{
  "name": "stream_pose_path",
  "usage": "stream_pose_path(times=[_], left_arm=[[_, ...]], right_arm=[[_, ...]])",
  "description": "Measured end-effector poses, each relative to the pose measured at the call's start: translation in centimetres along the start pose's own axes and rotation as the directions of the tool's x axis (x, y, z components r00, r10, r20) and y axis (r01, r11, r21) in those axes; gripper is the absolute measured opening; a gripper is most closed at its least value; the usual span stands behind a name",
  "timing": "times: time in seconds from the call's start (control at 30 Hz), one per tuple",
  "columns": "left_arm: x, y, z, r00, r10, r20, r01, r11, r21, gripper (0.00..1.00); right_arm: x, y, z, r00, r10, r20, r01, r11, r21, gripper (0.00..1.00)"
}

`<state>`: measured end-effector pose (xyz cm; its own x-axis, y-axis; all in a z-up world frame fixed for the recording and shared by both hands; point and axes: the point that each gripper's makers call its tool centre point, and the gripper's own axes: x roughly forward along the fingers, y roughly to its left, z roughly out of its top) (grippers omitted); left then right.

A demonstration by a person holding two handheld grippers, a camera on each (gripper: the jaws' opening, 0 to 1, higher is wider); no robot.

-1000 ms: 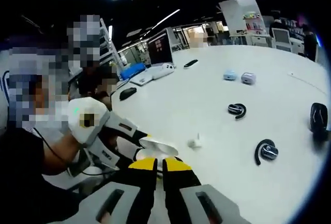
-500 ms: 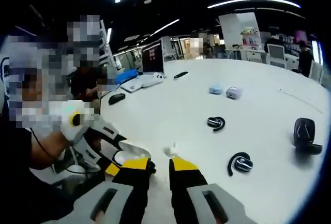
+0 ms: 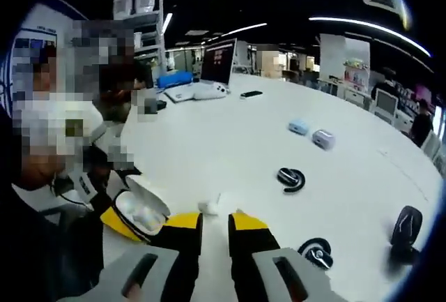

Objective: Pick up the earbuds from the table and place the earbuds into the earbud case

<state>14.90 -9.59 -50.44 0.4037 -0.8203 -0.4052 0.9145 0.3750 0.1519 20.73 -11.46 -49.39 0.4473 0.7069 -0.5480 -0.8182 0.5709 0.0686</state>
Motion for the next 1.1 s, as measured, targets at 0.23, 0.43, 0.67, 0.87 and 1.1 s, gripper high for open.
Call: stream_pose_path(times=[0.23,0.43,0.67,0.87,1.1], left_arm=[[-0.1,-0.1,0.0,1.0,-0.001,0.005,0.001,1.0,-0.004,0.25],[-0.1,-0.1,0.0,1.0,-0.007,0.009,0.007,1.0,-0.006,0.25],[-0.1,-0.1,0.0,1.0,-0.012,0.01,0.012,1.0,-0.006,0.25],[0.0,-0.1,0.0,1.0,-0.013,0.011,0.013,1.0,-0.009,0.25],[0.0,-0.1,0.0,1.0,-0.013,0.014,0.013,1.0,-0.014,0.25]], right_arm=[[1.6,0.2,-0.7,0.998,0.032,-0.048,-0.033,0.999,-0.024,0.14],[1.9,0.0,-1.2,0.998,0.018,-0.055,-0.019,1.0,-0.023,0.14],[2.0,-0.5,-1.1,0.999,-0.005,-0.046,0.004,1.0,-0.025,0.13],[2.1,-0.9,-1.0,0.999,-0.024,-0.036,0.023,0.999,-0.034,0.13],[1.8,-0.5,-0.9,1.0,-0.007,-0.013,0.006,1.0,-0.003,0.13]])
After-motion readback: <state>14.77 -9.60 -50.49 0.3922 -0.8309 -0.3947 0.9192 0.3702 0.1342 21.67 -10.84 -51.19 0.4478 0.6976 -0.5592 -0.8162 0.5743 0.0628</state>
